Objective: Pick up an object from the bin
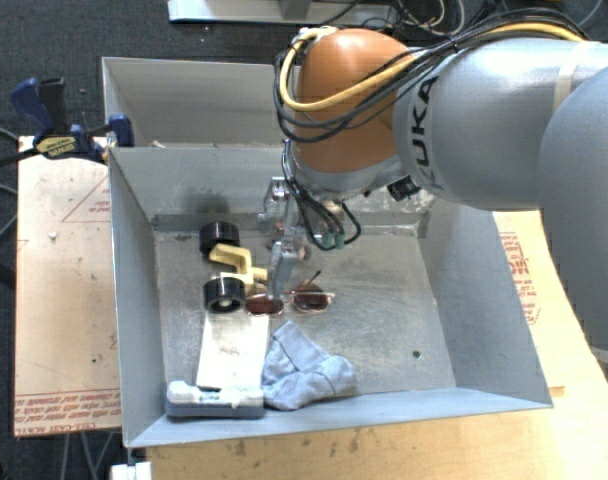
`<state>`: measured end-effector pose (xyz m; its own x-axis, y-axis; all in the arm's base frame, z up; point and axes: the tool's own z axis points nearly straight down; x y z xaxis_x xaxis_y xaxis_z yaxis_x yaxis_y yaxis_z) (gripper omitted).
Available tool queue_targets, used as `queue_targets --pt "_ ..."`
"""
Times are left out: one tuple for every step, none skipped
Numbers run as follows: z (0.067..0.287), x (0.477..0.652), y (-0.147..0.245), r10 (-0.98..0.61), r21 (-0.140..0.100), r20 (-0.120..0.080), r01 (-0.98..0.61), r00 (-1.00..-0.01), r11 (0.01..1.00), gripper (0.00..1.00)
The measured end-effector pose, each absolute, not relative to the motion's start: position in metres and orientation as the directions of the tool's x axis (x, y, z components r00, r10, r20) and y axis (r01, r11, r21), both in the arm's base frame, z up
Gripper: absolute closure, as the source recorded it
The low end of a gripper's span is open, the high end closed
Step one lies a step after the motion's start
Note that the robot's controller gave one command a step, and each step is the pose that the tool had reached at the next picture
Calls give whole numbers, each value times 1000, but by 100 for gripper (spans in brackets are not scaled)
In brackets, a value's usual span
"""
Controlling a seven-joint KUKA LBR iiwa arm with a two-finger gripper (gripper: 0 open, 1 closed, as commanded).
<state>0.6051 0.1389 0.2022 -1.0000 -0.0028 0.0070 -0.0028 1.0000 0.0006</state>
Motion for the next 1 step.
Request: queue_targets --pt "207 607 138 0 1 -1 0 -1000 1000 0"
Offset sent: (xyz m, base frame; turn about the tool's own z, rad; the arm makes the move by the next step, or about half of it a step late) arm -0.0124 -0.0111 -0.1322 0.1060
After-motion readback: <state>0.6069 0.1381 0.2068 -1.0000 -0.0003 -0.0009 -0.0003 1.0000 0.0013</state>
